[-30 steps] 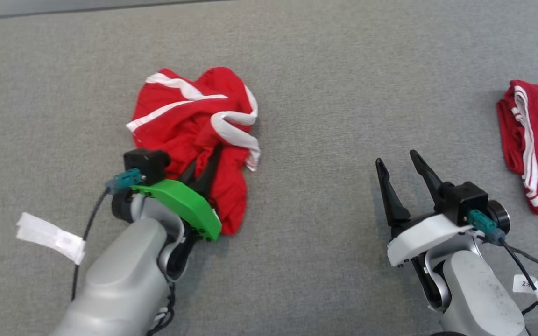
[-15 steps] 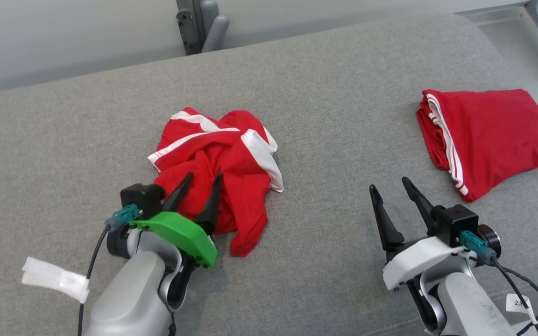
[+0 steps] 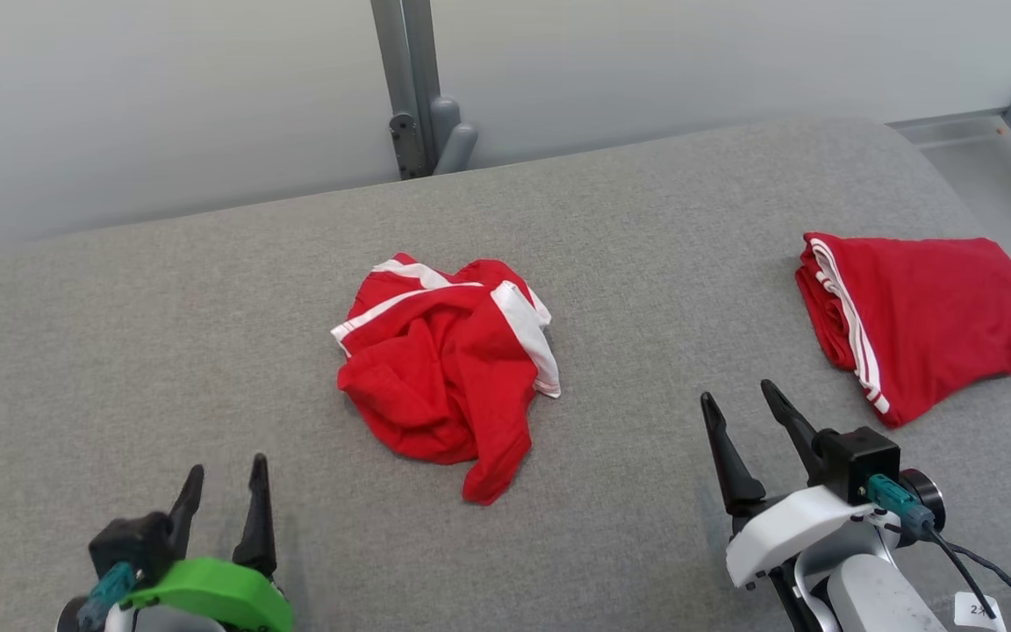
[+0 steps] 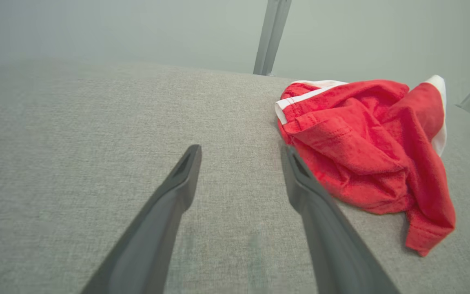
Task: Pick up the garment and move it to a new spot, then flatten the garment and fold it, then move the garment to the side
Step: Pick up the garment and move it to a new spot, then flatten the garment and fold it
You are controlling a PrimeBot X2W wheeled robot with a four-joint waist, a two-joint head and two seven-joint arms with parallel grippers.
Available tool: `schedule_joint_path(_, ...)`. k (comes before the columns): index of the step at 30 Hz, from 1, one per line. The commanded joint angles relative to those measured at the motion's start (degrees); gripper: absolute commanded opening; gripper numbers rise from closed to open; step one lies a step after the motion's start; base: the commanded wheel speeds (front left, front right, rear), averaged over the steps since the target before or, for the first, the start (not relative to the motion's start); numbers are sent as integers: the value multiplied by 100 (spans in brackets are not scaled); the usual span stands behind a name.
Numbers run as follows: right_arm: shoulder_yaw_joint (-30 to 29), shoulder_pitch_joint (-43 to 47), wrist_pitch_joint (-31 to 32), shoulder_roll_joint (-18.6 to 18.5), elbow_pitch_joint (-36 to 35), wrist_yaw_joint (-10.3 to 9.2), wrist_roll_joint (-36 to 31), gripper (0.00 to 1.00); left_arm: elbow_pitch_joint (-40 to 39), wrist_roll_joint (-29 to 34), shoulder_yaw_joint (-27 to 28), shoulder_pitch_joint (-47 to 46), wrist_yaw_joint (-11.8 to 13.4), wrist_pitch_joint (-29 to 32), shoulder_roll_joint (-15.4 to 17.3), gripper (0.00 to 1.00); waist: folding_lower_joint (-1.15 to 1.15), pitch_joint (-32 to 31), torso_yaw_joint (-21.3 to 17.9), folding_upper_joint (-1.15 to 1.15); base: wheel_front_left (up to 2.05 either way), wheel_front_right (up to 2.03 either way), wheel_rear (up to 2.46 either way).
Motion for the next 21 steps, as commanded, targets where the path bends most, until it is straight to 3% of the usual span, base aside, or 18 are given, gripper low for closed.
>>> schedule_joint_path(1, -41, 125, 0, -14, 0, -10, -59, 100, -231, 242, 269, 330, 57, -5, -89, 100, 0, -179, 184, 0, 0, 0, 0)
schedule_joint_path(11, -107, 389, 0, -12, 7, -10, -70, 100, -1126, 981, 1472, 1306, -23, -5, -506, 100, 0, -310, 359, 0, 0, 0, 0)
schedule_joint_path(21, -111, 371, 0, -11, 41, -10, -103, 100, -1263, 1070, 1650, 1470, -150, -5, -569, 100, 0, -243, 395, 0, 0, 0, 0)
